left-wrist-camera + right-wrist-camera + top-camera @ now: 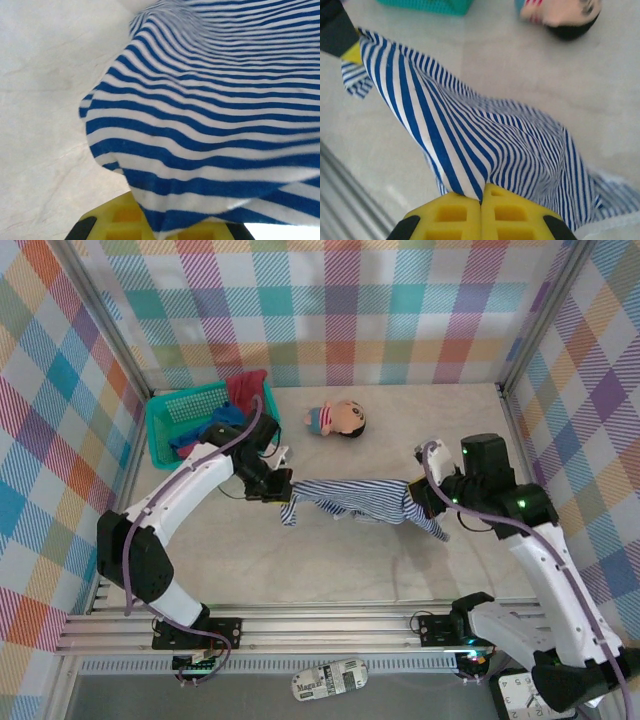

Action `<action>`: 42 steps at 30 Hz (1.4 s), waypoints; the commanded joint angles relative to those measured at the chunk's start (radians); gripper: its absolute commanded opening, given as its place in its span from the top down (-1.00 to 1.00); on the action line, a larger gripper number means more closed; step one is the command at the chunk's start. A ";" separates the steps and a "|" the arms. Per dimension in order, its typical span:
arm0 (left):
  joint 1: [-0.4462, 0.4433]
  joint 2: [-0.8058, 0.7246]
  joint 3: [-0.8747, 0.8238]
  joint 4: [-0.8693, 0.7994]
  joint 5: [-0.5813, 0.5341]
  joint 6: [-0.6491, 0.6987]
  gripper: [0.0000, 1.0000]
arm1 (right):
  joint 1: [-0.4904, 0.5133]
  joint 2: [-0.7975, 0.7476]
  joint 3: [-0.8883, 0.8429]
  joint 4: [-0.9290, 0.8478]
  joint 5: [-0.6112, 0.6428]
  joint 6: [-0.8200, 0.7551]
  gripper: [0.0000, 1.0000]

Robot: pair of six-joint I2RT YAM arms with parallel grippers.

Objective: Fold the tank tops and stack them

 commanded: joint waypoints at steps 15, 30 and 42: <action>0.038 0.302 0.040 0.111 -0.293 0.050 1.00 | -0.074 0.810 0.204 0.151 -0.151 -0.301 0.92; 0.038 0.360 0.069 0.086 -0.453 0.084 0.85 | -0.052 0.635 0.047 0.474 0.184 -0.072 0.31; 0.069 0.234 0.021 0.024 -0.381 0.087 0.03 | 0.297 0.245 -0.411 0.619 0.164 0.478 0.15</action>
